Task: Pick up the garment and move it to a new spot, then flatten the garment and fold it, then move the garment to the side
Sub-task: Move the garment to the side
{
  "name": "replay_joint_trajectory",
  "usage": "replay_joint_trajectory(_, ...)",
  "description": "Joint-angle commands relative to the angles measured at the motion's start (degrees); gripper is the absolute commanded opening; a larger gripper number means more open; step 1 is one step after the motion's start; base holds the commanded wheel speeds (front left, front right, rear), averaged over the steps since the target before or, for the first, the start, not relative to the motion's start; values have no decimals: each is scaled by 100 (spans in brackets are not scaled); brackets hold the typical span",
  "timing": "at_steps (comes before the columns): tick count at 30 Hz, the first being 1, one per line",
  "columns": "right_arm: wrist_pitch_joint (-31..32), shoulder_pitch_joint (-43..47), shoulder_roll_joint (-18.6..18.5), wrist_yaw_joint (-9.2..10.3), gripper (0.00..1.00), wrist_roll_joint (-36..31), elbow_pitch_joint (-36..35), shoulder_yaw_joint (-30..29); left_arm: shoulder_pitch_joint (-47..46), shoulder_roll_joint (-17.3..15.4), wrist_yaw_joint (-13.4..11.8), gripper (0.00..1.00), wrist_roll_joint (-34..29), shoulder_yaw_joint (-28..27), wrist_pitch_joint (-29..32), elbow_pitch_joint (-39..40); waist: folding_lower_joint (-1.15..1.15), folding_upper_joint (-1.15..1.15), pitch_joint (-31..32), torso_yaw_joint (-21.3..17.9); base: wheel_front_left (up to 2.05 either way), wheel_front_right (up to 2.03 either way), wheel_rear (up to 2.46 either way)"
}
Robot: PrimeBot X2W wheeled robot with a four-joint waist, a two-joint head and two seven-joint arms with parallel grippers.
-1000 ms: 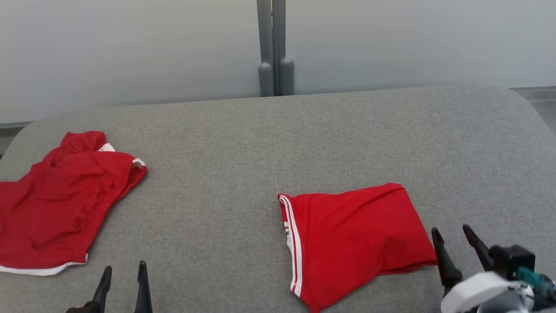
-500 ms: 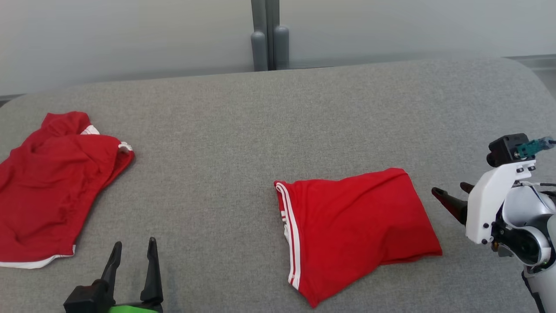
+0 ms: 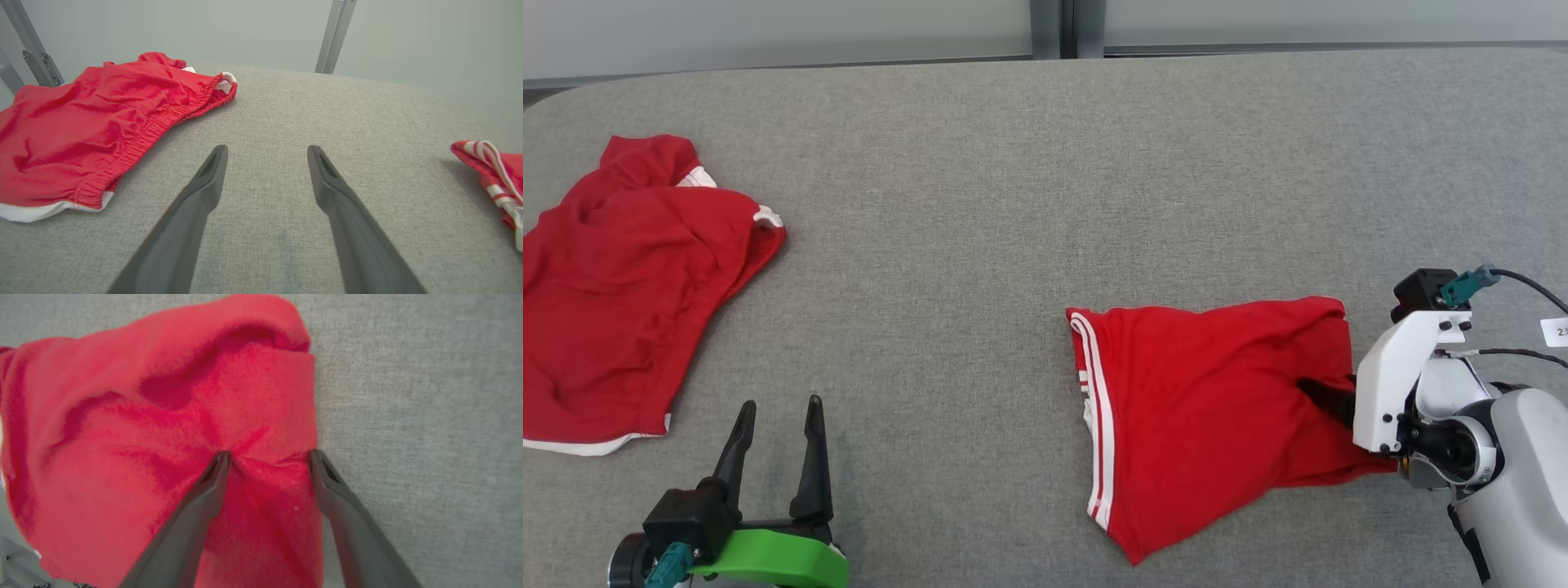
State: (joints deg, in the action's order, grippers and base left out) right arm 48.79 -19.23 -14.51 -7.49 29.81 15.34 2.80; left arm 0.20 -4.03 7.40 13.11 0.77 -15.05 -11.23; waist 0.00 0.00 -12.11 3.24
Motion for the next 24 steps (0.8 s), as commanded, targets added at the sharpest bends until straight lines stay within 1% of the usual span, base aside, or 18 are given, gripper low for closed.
replay_joint_trajectory(1,-25,-55,13,0,100,10,139,68,-98,-38,15,100,20,-13,-14,-3,0,0,-43,62,0,0,0)
replay_joint_trajectory(2,-41,-69,13,0,84,41,187,106,-95,-47,15,100,21,-23,-14,-3,0,0,-37,60,0,0,0)
replay_joint_trajectory(4,-107,-93,33,-1,8,139,242,167,-90,-50,15,100,12,-35,-14,-8,0,0,-26,49,0,0,0)
replay_joint_trajectory(5,-147,-115,31,-1,0,193,254,194,-96,-49,15,100,5,-27,-14,-9,0,0,-20,40,0,0,0)
replay_joint_trajectory(12,-264,-261,-107,0,0,524,255,341,-79,-23,15,100,0,-15,-14,65,0,0,22,-133,0,0,0)
replay_joint_trajectory(16,-442,-350,-219,2,0,642,215,360,-15,-23,15,100,-14,-10,-14,164,0,0,33,-374,0,0,0)
replay_joint_trajectory(18,-546,-399,-265,2,0,646,250,382,-4,-48,15,100,-29,2,-14,210,0,0,39,-532,0,0,0)
replay_joint_trajectory(19,-593,-426,-309,2,0,674,302,427,-7,-76,15,100,-34,-26,-14,267,0,0,29,-721,0,0,0)
replay_joint_trajectory(24,-730,-600,-352,2,0,750,355,521,12,-135,15,100,-64,-25,-14,444,0,0,-41,-1324,0,0,0)
